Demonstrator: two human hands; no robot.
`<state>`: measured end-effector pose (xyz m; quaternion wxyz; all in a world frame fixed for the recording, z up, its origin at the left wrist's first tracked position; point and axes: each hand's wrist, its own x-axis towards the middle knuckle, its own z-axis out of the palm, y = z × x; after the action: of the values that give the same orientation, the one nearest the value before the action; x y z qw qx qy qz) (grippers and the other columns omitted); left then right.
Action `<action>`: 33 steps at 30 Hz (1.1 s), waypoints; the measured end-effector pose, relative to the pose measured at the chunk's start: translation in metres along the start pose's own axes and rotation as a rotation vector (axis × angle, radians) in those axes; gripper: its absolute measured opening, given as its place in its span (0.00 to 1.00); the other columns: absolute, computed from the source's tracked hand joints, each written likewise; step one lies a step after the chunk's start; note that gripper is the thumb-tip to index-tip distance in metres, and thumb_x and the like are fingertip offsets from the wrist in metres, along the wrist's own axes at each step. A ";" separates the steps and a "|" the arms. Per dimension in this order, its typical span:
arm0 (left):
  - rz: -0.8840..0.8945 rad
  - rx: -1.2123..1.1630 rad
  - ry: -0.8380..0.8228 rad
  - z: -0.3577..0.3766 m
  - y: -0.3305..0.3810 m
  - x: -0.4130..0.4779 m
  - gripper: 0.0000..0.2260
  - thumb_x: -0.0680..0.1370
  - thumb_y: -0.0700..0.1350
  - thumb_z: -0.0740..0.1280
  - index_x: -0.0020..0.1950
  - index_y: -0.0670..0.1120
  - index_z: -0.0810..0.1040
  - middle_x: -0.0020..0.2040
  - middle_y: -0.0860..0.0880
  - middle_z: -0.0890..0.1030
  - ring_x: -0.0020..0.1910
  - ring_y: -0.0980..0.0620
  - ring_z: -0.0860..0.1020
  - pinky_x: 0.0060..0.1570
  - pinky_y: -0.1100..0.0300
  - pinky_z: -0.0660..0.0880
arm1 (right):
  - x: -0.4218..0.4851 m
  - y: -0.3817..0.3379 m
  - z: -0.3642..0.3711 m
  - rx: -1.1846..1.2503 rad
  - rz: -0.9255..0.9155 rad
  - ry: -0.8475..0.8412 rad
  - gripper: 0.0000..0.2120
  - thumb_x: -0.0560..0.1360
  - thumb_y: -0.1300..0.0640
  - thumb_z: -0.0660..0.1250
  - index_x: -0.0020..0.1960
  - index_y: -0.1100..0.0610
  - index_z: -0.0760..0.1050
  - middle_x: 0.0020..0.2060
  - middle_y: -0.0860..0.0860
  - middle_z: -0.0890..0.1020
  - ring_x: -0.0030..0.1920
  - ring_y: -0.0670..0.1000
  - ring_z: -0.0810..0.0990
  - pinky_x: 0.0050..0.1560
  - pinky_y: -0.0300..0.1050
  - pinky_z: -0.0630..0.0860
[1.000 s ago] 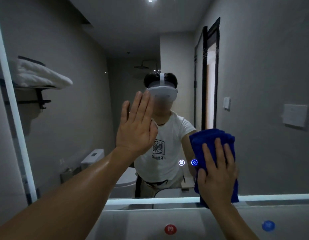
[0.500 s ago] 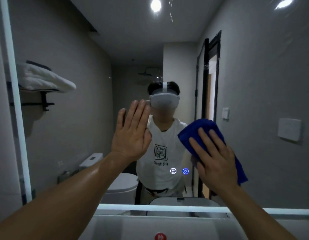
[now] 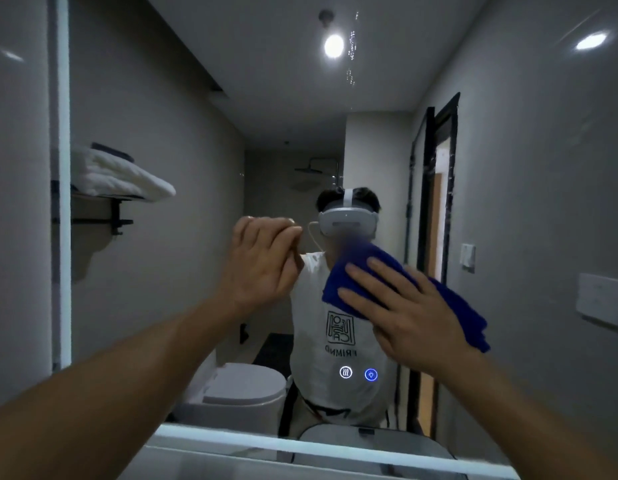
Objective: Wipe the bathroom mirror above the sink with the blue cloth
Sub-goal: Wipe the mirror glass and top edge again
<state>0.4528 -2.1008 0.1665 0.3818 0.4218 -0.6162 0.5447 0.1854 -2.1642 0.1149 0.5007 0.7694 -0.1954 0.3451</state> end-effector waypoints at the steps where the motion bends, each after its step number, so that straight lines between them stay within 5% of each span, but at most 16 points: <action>1: -0.019 0.001 0.020 -0.002 -0.004 0.012 0.19 0.76 0.50 0.58 0.61 0.42 0.77 0.60 0.40 0.77 0.61 0.44 0.70 0.64 0.48 0.62 | 0.019 0.011 -0.006 0.009 0.043 0.022 0.31 0.74 0.51 0.62 0.76 0.46 0.63 0.78 0.51 0.62 0.78 0.56 0.58 0.70 0.62 0.62; 7: -0.147 0.036 0.033 -0.011 -0.035 0.082 0.23 0.76 0.50 0.57 0.68 0.42 0.71 0.68 0.39 0.71 0.69 0.42 0.64 0.70 0.46 0.58 | 0.082 0.018 -0.024 0.024 0.316 0.099 0.28 0.75 0.49 0.54 0.75 0.49 0.67 0.77 0.52 0.63 0.77 0.57 0.59 0.70 0.62 0.60; 14: -0.174 -0.065 0.045 -0.002 -0.060 0.110 0.29 0.79 0.51 0.57 0.79 0.43 0.60 0.79 0.43 0.59 0.79 0.46 0.53 0.76 0.43 0.53 | 0.080 0.042 -0.025 -0.115 -0.323 -0.058 0.30 0.74 0.44 0.61 0.76 0.45 0.62 0.77 0.50 0.63 0.77 0.55 0.57 0.72 0.58 0.57; 19: -0.177 -0.096 -0.013 -0.006 -0.060 0.109 0.30 0.81 0.52 0.53 0.81 0.44 0.54 0.82 0.45 0.53 0.80 0.50 0.47 0.78 0.49 0.43 | 0.176 0.086 -0.053 -0.004 0.411 0.100 0.28 0.78 0.48 0.56 0.78 0.46 0.59 0.79 0.50 0.58 0.78 0.55 0.53 0.74 0.62 0.56; 21: -0.175 -0.096 -0.040 -0.006 -0.060 0.109 0.30 0.81 0.53 0.52 0.81 0.44 0.53 0.82 0.46 0.52 0.80 0.50 0.46 0.78 0.50 0.42 | 0.183 0.066 -0.048 0.032 0.562 0.141 0.29 0.78 0.49 0.55 0.79 0.47 0.58 0.79 0.50 0.56 0.79 0.54 0.51 0.75 0.61 0.53; 25: -0.168 -0.085 -0.043 -0.003 -0.063 0.109 0.30 0.81 0.54 0.48 0.81 0.44 0.52 0.82 0.46 0.52 0.81 0.51 0.46 0.78 0.50 0.43 | 0.131 0.018 -0.024 -0.050 0.267 0.028 0.32 0.76 0.46 0.57 0.79 0.49 0.57 0.79 0.53 0.57 0.79 0.56 0.53 0.73 0.64 0.59; 27: -0.170 -0.072 -0.053 -0.002 -0.064 0.110 0.30 0.81 0.54 0.46 0.81 0.44 0.51 0.82 0.47 0.50 0.80 0.51 0.45 0.78 0.50 0.42 | 0.118 0.034 -0.025 -0.118 -0.007 -0.062 0.33 0.77 0.44 0.58 0.80 0.48 0.55 0.79 0.52 0.56 0.79 0.56 0.52 0.73 0.64 0.60; 29: -0.166 -0.084 -0.075 -0.001 -0.064 0.110 0.30 0.82 0.55 0.45 0.82 0.45 0.49 0.82 0.47 0.48 0.80 0.52 0.43 0.78 0.49 0.42 | 0.131 0.073 -0.035 -0.183 -0.090 -0.116 0.31 0.78 0.43 0.54 0.80 0.46 0.51 0.80 0.52 0.55 0.80 0.55 0.51 0.74 0.63 0.55; 33: -0.197 -0.067 -0.089 0.001 -0.065 0.112 0.31 0.81 0.57 0.42 0.82 0.46 0.45 0.82 0.48 0.44 0.80 0.53 0.40 0.78 0.48 0.40 | 0.183 0.117 -0.059 -0.112 0.513 0.006 0.29 0.81 0.42 0.46 0.80 0.44 0.44 0.81 0.50 0.47 0.80 0.52 0.44 0.76 0.61 0.48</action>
<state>0.4745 -2.1169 0.2933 0.4196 0.4910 -0.6059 0.4645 0.2155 -2.1522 0.3380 0.4392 0.6648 -0.4012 0.4518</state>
